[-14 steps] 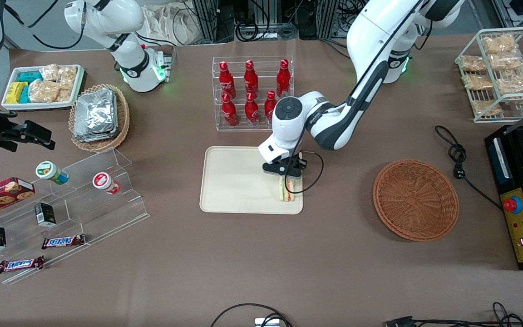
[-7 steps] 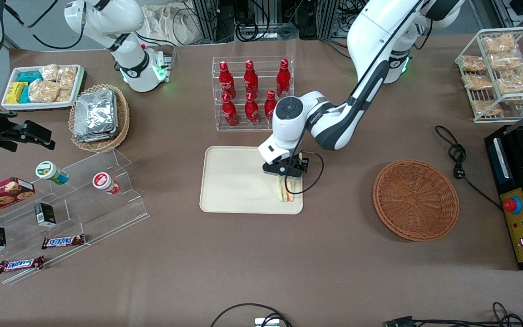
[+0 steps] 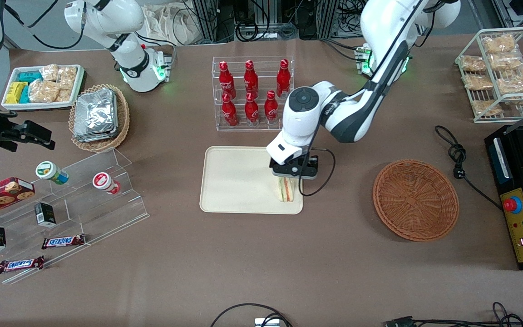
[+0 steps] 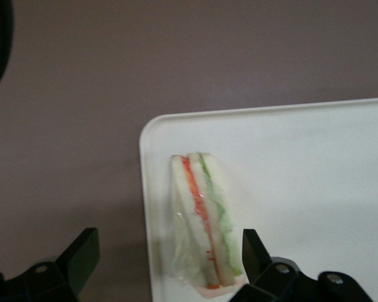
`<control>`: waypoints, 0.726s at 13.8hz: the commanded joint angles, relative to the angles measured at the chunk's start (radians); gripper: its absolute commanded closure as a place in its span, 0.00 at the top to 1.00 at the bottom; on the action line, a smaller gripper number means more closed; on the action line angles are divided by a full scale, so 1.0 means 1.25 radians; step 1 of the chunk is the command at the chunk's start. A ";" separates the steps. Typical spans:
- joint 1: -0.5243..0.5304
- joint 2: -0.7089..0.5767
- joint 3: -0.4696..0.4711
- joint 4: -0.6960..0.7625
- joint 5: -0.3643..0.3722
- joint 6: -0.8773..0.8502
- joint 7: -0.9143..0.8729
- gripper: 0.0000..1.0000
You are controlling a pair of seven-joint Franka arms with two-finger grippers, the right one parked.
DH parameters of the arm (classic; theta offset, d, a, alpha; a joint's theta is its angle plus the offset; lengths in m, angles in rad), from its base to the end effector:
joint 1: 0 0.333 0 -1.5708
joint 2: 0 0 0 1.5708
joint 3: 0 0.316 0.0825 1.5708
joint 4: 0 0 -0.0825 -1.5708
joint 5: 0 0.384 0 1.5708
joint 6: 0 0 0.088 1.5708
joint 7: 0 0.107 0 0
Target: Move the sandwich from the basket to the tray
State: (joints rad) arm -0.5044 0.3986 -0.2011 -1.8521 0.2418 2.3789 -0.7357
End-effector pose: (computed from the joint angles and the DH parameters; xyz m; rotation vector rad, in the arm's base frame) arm 0.5027 -0.4126 0.3248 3.1096 -0.1752 0.2695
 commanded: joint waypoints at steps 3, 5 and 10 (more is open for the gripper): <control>0.035 -0.119 0.089 0.005 -0.148 -0.104 0.205 1.00; 0.050 -0.153 0.151 0.032 -0.169 -0.186 0.313 1.00; 0.115 -0.261 0.271 0.051 -0.191 -0.343 0.370 1.00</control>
State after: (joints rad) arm -0.3870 0.1291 0.1025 -1.7824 0.0306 2.0061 -0.2981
